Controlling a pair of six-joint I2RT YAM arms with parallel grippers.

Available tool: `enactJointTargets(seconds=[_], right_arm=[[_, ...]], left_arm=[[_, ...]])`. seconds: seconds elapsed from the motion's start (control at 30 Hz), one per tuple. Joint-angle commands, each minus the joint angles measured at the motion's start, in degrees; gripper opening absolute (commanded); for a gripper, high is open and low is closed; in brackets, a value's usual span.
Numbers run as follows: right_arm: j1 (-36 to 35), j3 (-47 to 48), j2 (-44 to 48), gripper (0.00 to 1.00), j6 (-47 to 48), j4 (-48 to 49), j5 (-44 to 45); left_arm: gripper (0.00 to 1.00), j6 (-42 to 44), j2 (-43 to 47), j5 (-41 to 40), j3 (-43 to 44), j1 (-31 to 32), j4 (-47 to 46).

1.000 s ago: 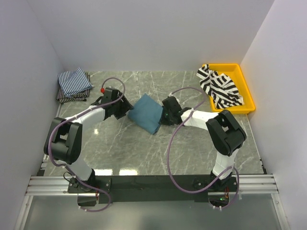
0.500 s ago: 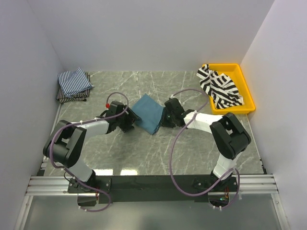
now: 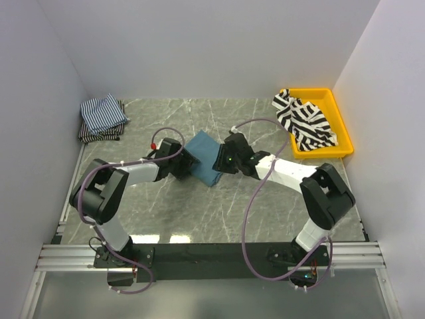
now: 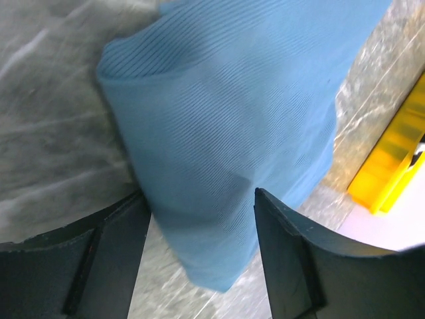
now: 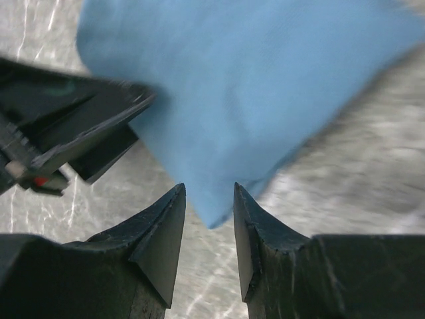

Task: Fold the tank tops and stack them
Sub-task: Neatly place the folded tank top to the corner

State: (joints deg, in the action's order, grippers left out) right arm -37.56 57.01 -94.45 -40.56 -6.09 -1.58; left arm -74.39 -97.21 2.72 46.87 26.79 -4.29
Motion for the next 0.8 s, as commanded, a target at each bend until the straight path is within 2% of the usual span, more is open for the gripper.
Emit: enactJointTargets(seconds=[0.0,0.13,0.27,0.37,0.5,0.57,0.63,0.77], right_arm=[[-1.4,3.6,-2.3,0.43,0.8,-0.2,-0.2],[-1.4,4.0,-2.9,0.43,0.7,-0.2,-0.1],[-1.4,4.0,-2.1,0.43,0.8,-0.6,0.3],[-1.5,3.6,-1.2,0.43,0.8,-0.8,0.3],[-1.4,2.6,0.6,0.42,0.8,-0.9,0.1],[-1.4,2.2,2.0,0.42,0.9,-1.3,0.0],[-1.3,1.8,3.7,0.42,1.3,-1.7,-0.1],[-1.4,1.4,6.0,0.42,1.6,-2.6,-1.0]], left_arm=[[0.69,-1.0,-3.8,-5.2,1.9,0.5,6.6],[0.63,-1.5,-5.2,-5.6,3.0,0.5,6.2],[0.46,-0.5,-7.1,-6.1,5.6,0.5,7.5],[0.37,2.3,-8.7,-8.5,9.5,0.4,10.2],[0.24,9.1,-11.9,-11.9,15.4,-1.6,14.7],[0.11,12.2,-13.3,-13.4,19.6,-2.9,17.6],[0.03,17.5,-15.0,-14.9,23.6,-4.8,20.0],[0.01,30.4,-21.9,-16.9,34.1,-8.1,26.8]])
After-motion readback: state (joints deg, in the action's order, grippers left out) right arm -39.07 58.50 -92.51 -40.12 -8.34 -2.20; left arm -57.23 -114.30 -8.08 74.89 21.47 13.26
